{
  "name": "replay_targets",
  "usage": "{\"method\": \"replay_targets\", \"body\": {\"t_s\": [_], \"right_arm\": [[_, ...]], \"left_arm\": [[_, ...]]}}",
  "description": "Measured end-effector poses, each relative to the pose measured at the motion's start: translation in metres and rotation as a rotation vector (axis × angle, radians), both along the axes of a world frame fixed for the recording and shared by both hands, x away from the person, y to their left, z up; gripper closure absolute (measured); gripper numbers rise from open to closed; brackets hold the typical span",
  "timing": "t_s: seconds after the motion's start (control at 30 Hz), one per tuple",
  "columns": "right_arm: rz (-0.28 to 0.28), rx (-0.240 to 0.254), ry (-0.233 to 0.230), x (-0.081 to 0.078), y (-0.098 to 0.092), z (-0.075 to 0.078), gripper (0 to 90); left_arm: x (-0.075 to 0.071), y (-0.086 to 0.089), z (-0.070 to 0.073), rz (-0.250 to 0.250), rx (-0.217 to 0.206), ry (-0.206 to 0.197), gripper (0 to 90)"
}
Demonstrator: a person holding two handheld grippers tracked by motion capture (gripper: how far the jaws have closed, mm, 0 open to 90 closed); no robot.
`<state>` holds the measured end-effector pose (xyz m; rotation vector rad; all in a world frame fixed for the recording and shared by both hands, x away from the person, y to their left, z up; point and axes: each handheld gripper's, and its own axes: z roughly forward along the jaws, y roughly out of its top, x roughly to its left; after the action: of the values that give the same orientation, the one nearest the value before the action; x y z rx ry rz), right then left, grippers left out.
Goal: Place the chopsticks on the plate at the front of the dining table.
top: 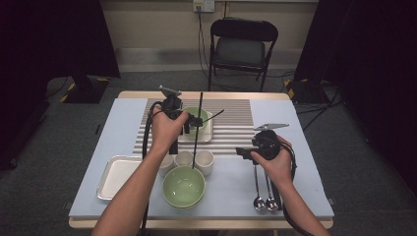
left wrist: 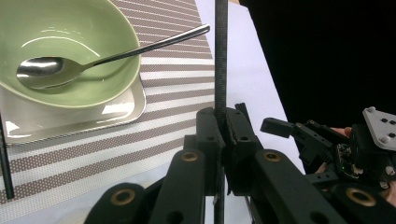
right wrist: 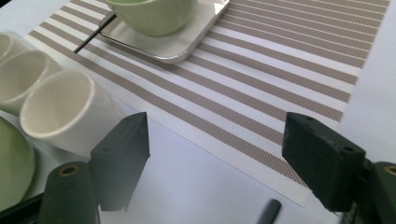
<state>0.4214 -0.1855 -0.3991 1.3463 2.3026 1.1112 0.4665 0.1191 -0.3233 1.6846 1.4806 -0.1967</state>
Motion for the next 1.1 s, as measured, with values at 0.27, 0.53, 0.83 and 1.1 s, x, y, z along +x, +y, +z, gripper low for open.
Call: {"method": "replay_targets", "body": {"t_s": [0.27,0.53,0.83,1.1], "right_arm": [[-0.033,0.003,0.017,-0.001,-0.021,-0.012,22.4],[-0.05,0.001,0.03,-0.003,-0.029,-0.022,21.7],[-0.071,-0.005,0.039,-0.004,-0.038,-0.03,21.4],[-0.081,-0.003,0.049,-0.005,-0.043,-0.04,21.1]], "left_arm": [[0.001,0.004,-0.001,0.005,0.011,0.01,86.0],[0.002,0.011,-0.004,0.017,0.008,0.023,86.0],[0.001,0.018,-0.003,0.022,0.012,0.019,86.0],[0.0,0.02,-0.002,0.023,0.013,0.02,86.0]]}}
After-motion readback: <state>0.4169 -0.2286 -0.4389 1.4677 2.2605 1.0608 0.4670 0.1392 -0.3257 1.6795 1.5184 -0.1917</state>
